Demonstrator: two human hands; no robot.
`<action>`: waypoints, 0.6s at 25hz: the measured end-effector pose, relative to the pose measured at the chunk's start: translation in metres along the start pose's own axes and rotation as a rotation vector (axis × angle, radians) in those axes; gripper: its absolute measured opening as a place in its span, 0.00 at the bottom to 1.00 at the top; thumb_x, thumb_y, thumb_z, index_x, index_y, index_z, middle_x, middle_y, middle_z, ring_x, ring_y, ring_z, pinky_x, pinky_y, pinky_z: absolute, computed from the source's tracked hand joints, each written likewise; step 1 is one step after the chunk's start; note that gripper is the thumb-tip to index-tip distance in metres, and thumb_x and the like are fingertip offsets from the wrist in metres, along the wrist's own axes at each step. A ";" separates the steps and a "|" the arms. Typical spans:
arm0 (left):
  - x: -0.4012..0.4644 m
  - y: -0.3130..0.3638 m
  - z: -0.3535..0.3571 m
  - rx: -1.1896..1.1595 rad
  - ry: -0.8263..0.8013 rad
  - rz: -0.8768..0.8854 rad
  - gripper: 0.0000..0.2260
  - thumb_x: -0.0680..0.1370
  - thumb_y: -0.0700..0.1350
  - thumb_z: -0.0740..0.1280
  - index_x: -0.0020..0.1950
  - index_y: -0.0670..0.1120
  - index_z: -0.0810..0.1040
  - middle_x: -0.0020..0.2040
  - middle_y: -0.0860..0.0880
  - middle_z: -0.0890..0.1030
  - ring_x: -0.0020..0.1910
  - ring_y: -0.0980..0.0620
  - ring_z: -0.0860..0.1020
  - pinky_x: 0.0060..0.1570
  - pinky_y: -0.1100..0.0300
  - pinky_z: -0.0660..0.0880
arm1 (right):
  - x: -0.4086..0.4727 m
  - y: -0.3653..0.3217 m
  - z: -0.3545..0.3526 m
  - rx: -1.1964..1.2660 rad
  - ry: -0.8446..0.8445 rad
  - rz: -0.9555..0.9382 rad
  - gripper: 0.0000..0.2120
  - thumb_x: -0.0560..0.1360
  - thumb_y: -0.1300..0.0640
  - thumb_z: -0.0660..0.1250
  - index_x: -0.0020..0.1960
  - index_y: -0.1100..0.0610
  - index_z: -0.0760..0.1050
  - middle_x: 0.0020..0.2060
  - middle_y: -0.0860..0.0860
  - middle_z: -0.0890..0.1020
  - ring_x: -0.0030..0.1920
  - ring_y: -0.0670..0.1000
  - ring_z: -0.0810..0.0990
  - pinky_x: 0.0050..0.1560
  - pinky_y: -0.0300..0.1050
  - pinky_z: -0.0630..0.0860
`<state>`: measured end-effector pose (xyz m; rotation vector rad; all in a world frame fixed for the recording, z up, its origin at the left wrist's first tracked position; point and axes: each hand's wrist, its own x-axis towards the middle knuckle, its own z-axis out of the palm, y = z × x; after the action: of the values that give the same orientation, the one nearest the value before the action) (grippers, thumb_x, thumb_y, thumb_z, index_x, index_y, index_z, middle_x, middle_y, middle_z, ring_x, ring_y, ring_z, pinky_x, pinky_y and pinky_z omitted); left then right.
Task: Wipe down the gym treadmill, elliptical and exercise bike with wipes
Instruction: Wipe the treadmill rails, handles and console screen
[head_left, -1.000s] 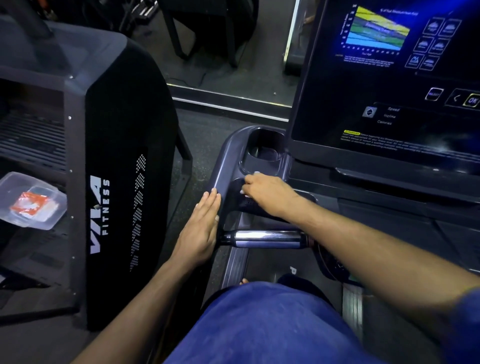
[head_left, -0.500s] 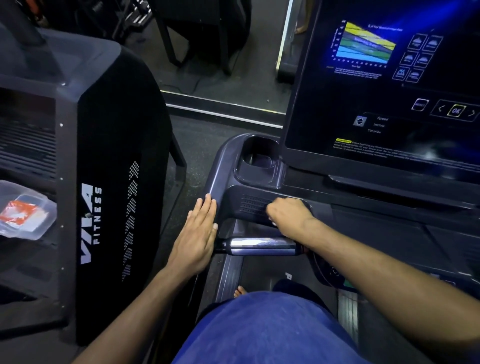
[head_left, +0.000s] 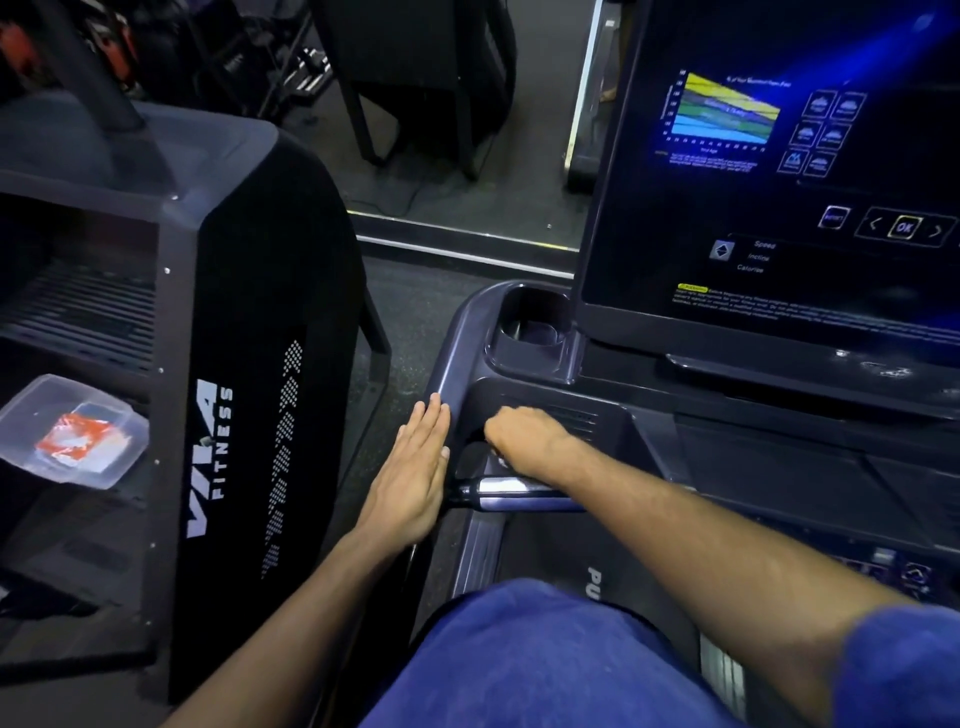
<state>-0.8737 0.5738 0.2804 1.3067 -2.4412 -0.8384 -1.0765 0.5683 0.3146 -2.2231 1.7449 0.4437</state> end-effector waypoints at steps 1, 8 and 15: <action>0.000 0.000 0.000 0.002 0.005 0.003 0.23 0.88 0.47 0.49 0.83 0.49 0.49 0.83 0.57 0.44 0.81 0.61 0.40 0.79 0.60 0.41 | -0.004 0.000 -0.002 0.079 -0.013 0.036 0.09 0.76 0.67 0.66 0.55 0.62 0.79 0.53 0.60 0.83 0.54 0.63 0.83 0.45 0.48 0.73; 0.000 0.000 0.002 0.022 0.007 0.000 0.26 0.85 0.52 0.46 0.83 0.48 0.50 0.82 0.57 0.46 0.81 0.61 0.42 0.80 0.58 0.43 | -0.104 0.039 0.003 1.208 0.453 0.274 0.07 0.71 0.58 0.77 0.37 0.52 0.80 0.33 0.45 0.83 0.35 0.42 0.79 0.42 0.38 0.74; -0.002 0.005 -0.001 0.033 -0.017 -0.051 0.24 0.88 0.48 0.50 0.84 0.51 0.51 0.83 0.59 0.47 0.80 0.65 0.42 0.80 0.59 0.45 | -0.191 -0.041 0.090 1.222 0.950 0.665 0.05 0.75 0.62 0.74 0.44 0.54 0.81 0.42 0.45 0.82 0.43 0.45 0.81 0.45 0.34 0.75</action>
<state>-0.8756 0.5769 0.2843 1.3841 -2.4543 -0.8289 -1.0852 0.7838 0.3109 -0.8981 2.1429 -1.4100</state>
